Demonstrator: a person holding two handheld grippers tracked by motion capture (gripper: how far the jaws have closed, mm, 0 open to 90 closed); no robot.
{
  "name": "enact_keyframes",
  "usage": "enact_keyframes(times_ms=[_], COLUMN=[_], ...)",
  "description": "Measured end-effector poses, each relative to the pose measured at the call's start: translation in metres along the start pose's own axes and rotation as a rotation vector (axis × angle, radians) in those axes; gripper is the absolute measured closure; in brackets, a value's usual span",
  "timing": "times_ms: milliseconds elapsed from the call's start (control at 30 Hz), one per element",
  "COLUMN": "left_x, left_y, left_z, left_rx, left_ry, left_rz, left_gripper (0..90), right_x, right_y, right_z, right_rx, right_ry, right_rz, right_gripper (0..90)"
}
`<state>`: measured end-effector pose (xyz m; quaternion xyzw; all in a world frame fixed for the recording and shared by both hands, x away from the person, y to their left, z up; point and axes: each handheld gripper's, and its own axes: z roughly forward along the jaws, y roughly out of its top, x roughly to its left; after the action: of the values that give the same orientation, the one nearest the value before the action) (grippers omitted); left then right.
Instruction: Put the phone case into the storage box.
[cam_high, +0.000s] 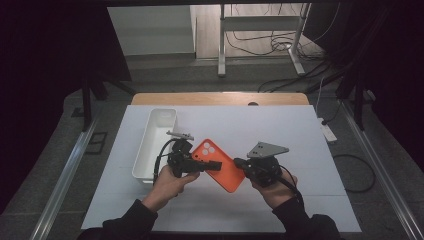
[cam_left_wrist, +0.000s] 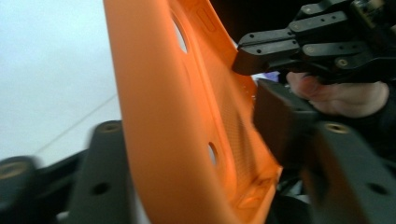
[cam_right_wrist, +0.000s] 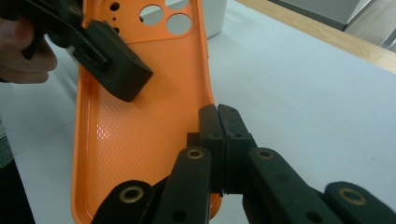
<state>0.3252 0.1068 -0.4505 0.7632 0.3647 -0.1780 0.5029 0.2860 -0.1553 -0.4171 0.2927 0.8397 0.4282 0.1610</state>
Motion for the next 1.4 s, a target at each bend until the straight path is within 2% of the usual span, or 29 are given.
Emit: enact_keyframes(times_ms=[100,133,233,400,567,700,800,867,1000,1033,1100,1133,1167,1233,1267,1300,1400], left_x=[0.001,0.003,0.005,0.010,0.010,0.010,0.009,0.010,0.012,0.012,0.012,0.012,0.012,0.012,0.012,0.012,0.012], left_y=[0.000,-0.001,-0.002,-0.004,-0.004,-0.004,-0.003,-0.002,-0.002,-0.002,-0.001,-0.001,-0.001,-0.001,-0.001,0.000,0.000], left_z=[-0.001,-0.001,-0.001,-0.001,-0.001,-0.002,-0.005,-0.006,-0.009,-0.009,-0.011,-0.013,-0.014,-0.015,-0.016,-0.017,-0.020], left_rx=[-0.002,-0.001,-0.005,-0.019,-0.011,-0.009,0.004,0.011,0.026,0.026,0.034,0.039,0.042,0.044,0.044,0.045,0.047], left_ry=[-0.025,-0.042,-0.075,-0.113,-0.099,-0.093,-0.063,-0.049,-0.028,-0.028,-0.020,-0.018,-0.018,-0.019,-0.018,-0.017,-0.018], left_rz=[-0.018,-0.029,-0.057,-0.118,-0.124,-0.111,-0.090,-0.077,-0.048,-0.048,-0.033,-0.022,-0.016,-0.010,-0.005,-0.002,0.009], left_gripper=[60.8,60.8,71.1,80.6,84.5,84.6,84.6,84.5,84.3,84.2,84.2,84.2,84.1,84.1,84.1,84.1,84.0], right_x=[0.001,0.001,0.001,0.001,0.002,-0.001,-0.003,-0.006,-0.015,-0.015,-0.020,-0.024,-0.026,-0.028,-0.031,-0.031,-0.030], right_y=[0.000,0.000,-0.001,-0.002,-0.004,-0.004,-0.004,-0.005,-0.007,-0.007,-0.009,-0.010,-0.011,-0.011,-0.012,-0.012,-0.013], right_z=[0.000,0.000,0.000,0.002,0.006,0.006,0.005,0.004,0.002,0.002,0.002,0.001,0.001,0.001,0.000,0.000,0.000], right_rx=[-0.004,-0.005,-0.009,-0.007,0.008,0.007,0.019,0.016,0.035,0.035,0.041,0.034,0.028,0.020,0.005,0.005,0.011], right_ry=[-0.006,-0.009,-0.015,-0.014,-0.002,0.027,0.043,0.033,0.056,0.056,0.078,0.106,0.127,0.140,0.157,0.157,0.150], right_rz=[-0.006,-0.011,-0.011,-0.016,-0.019,0.006,0.037,0.048,0.114,0.114,0.143,0.177,0.195,0.208,0.226,0.226,0.214], right_gripper=[88.8,88.8,88.8,88.4,86.9,83.0,73.0,66.0,49.3,49.3,41.3,31.6,27.7,24.4,17.7,17.7,6.4])
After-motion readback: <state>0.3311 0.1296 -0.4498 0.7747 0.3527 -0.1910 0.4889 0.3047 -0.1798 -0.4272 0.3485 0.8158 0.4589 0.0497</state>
